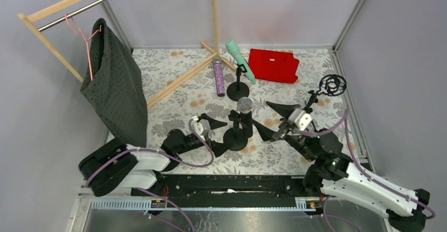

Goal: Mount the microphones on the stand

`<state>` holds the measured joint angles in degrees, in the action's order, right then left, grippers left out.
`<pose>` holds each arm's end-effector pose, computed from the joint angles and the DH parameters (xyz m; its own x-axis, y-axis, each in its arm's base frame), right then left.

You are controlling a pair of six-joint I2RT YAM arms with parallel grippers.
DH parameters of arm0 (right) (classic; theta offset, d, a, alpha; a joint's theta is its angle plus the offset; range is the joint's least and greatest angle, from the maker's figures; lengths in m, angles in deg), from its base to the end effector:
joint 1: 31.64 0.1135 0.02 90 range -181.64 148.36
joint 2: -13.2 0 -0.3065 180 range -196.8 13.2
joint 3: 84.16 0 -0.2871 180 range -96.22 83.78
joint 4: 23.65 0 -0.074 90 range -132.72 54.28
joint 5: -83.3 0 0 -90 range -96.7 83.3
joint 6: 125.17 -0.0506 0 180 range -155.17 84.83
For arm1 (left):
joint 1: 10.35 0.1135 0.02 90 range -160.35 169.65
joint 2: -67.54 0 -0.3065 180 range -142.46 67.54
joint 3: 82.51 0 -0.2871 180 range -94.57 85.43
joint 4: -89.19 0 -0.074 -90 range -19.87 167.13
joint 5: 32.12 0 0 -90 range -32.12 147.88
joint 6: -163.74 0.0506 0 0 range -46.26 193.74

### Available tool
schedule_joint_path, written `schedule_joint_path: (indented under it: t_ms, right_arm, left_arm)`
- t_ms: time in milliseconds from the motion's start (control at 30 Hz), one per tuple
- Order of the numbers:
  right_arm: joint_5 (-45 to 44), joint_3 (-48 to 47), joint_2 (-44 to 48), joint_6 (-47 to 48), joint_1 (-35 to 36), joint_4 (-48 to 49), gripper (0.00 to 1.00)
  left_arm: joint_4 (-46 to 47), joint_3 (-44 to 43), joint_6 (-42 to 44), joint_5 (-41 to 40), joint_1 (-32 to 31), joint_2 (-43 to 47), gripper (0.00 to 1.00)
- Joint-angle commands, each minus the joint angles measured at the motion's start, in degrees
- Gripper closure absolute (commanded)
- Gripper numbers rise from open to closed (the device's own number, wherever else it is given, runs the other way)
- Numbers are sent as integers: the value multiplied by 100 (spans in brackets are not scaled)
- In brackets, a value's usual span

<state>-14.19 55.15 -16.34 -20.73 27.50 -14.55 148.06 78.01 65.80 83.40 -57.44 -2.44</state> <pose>0.0834 0.1267 0.3631 0.3685 0.1347 -0.9198 -0.7192 0.6683 -0.1903 0.1311 -0.1731 0.1974 -0.0332 -0.1473 -0.9885 0.9557 0.2846 -0.0746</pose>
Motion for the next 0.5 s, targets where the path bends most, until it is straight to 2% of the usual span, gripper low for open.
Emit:
schedule_joint_path:
  t_ms: [0,133,267,467]
  right_arm:
    - [-253,38,505,-226,46,-222,20]
    - [-386,-10,774,-268,46,-609,24]
    - [-449,-27,951,-313,46,-817,30]
    - [-484,-37,1043,-357,44,-939,39]
  left_arm:
    - [1299,-5,63,-248,-19,-806,2]
    - [1842,-337,61,-310,-11,-1634,5]
    - [1988,-795,-103,-160,2,-2329,12]
    - [2082,-1115,-196,-3,-2,-2779,22]
